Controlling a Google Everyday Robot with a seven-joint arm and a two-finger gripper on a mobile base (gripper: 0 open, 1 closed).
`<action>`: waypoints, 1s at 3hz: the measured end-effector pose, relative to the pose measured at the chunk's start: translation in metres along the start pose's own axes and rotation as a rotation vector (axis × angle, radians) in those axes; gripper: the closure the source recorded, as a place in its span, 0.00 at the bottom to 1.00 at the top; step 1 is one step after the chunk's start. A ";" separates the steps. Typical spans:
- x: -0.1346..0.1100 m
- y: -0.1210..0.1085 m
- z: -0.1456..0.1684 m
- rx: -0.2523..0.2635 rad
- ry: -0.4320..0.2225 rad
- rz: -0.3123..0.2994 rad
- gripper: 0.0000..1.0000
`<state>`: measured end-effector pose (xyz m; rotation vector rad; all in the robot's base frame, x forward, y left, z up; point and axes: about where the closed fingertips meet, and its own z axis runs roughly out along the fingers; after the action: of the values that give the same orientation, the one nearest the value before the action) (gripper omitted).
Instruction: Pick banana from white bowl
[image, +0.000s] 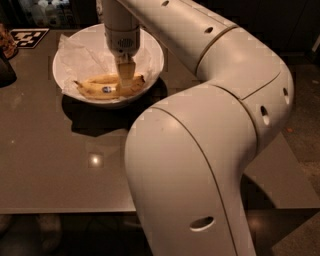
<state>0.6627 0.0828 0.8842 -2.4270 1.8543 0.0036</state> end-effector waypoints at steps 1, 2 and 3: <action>0.001 -0.002 0.001 -0.002 0.007 -0.007 0.59; 0.001 -0.003 0.001 -0.004 0.013 -0.013 0.53; 0.000 -0.004 0.002 -0.006 0.019 -0.022 0.53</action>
Offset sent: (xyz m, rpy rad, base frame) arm -0.0296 -0.0288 0.0072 -0.1250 0.1300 0.0226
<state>0.6670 0.0840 0.8829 -2.4599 1.8384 -0.0157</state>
